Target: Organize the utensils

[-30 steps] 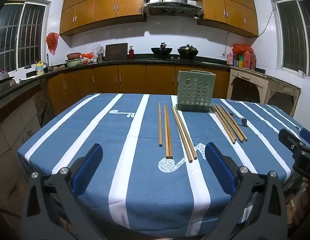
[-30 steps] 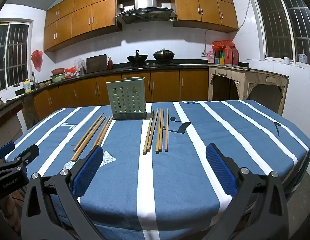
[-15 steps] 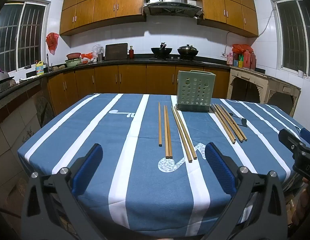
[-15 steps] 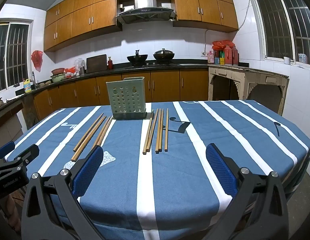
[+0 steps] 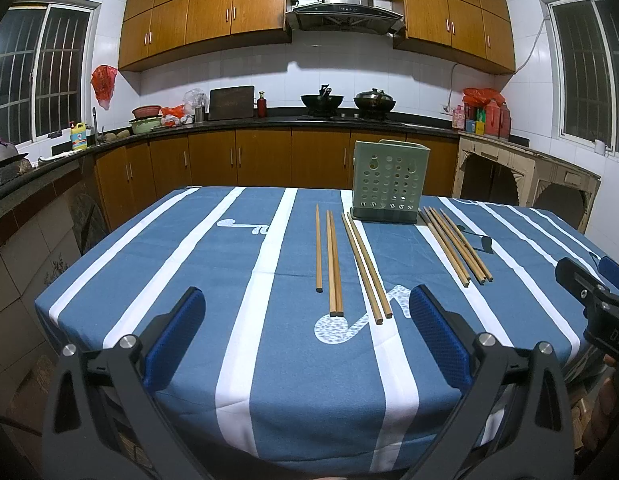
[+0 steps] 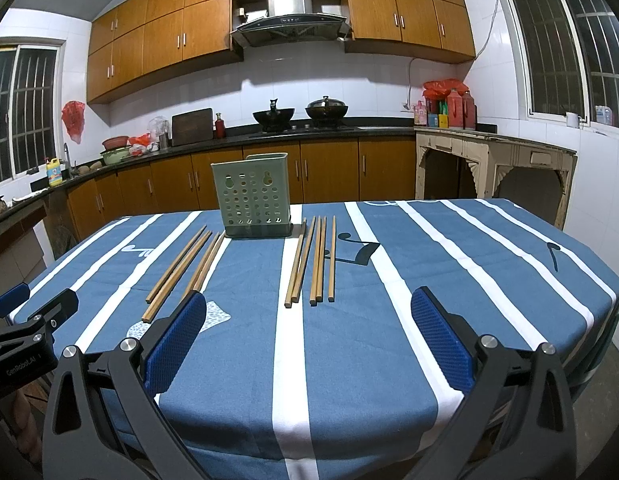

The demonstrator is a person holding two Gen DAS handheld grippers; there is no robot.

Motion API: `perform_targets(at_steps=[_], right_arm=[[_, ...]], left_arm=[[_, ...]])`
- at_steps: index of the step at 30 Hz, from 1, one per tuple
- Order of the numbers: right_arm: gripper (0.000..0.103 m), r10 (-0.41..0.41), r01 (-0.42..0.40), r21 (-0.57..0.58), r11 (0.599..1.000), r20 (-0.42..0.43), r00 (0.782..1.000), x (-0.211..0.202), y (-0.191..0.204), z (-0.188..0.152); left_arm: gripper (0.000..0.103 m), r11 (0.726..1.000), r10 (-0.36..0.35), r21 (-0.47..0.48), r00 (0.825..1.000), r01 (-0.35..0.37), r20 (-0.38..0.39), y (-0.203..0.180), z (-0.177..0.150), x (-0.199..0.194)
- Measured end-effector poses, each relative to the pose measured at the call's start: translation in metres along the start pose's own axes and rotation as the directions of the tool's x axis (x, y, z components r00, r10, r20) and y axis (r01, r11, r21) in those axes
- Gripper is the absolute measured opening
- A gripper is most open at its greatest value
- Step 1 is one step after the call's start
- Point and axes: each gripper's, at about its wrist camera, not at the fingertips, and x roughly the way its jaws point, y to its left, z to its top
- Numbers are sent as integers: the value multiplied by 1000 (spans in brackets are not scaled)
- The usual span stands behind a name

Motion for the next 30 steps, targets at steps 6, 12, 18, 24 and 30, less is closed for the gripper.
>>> perform_targets(at_steps=[6,12,18,24,30], right_arm=[[101,0,0,3,1000,-1,1000,0,0,-1],[101,0,0,2,1000,-2,1000,1,-1,-2],[101,0,0,2,1000,-2,1000,1,-1,-2],[101,1,-1,2,1000,-3,1000,2,-1,-2],[101,1,-1,3,1000,-4,1000,2,-2,-2]], left_arm=[[99,1000,0,0,1000,0,-1,0,0,0],[99,1000,1,0,1000,-1,0,0,0,0],[99,1000,1,0,1000,-1,-1,0,0,0],[99,1000,1,0,1000,-1,-1,0,0,0],[99,1000,1,1,1000,-1,-2,0,0,0]])
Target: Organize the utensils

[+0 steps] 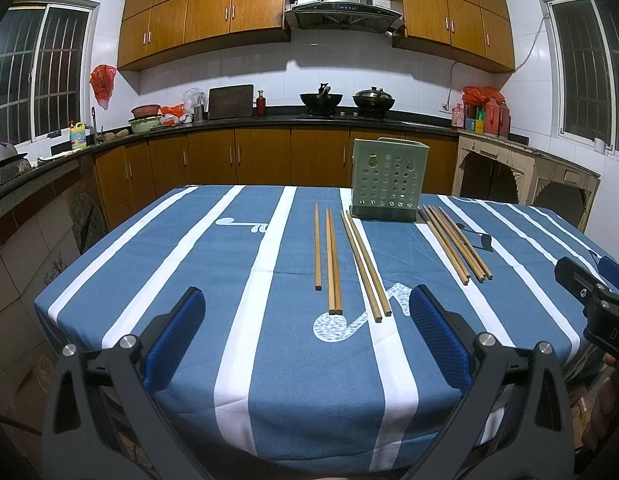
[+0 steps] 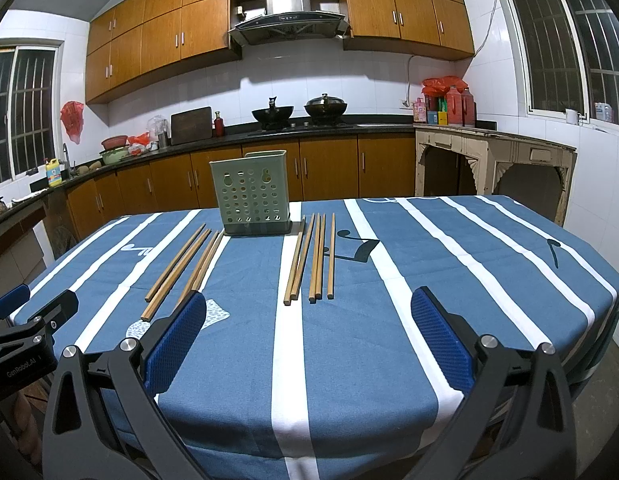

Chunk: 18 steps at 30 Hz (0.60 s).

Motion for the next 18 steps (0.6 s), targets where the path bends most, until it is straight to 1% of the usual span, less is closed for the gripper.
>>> perform_targets(at_steps=[18], right_arm=[[101,0,0,1,1000,-3,1000,1,-1,-1]], left_arm=[[99,1000,0,0,1000,0,-1,0,0,0]])
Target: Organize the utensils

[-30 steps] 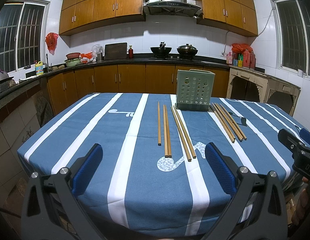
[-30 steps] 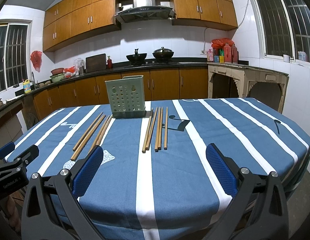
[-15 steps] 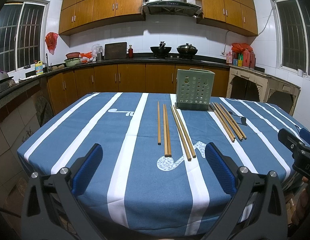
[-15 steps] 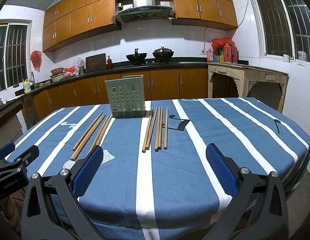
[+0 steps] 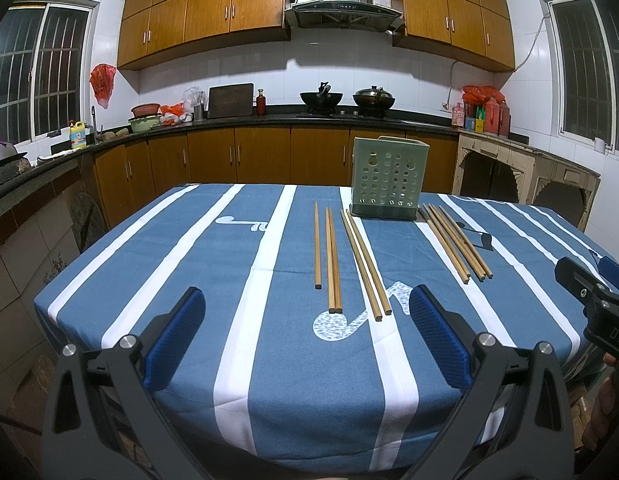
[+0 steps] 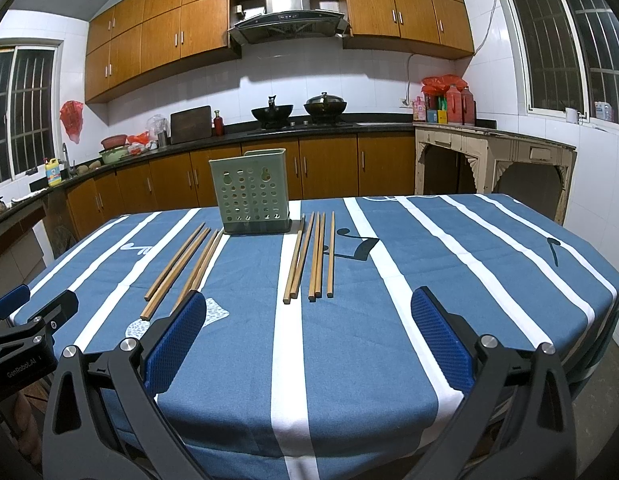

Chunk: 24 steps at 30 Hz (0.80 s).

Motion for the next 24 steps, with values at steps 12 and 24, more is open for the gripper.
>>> perform_targets(at_steps=[12,24], right_arm=[[101,0,0,1,1000,-1,1000,1,-1,-1],[101,-1,1,7,1000,-14,1000,3,-3,-4]], left_arm=[[99,1000,0,1,1000,0,-1,0,0,0],[99,1000,2,-1,1000,-2,-16,1,0,2]])
